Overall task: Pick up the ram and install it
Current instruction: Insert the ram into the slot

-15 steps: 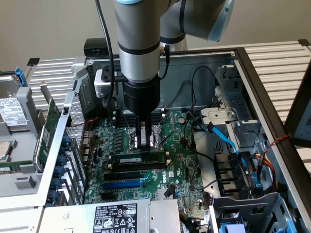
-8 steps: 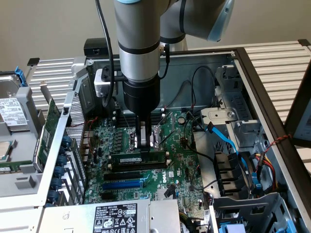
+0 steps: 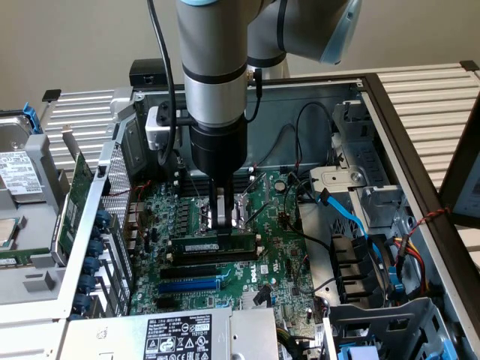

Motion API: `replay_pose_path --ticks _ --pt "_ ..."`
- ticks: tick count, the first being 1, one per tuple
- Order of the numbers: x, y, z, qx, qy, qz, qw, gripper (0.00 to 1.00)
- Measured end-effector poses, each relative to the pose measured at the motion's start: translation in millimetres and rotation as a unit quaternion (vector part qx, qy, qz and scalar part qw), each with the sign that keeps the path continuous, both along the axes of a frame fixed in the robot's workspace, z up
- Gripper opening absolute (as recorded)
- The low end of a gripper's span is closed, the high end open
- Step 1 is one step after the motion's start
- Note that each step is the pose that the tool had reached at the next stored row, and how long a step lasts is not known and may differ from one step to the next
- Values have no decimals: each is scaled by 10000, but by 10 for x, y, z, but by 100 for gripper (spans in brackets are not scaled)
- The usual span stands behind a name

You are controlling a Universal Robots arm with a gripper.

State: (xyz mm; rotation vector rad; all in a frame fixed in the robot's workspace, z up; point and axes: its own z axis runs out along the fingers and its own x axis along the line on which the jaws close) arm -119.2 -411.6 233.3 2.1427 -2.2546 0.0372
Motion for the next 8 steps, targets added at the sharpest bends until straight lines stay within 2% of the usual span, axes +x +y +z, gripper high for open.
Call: replay_pose_path --ticks 8 --pt "6 -4 -2 7 -6 0 10000 12"
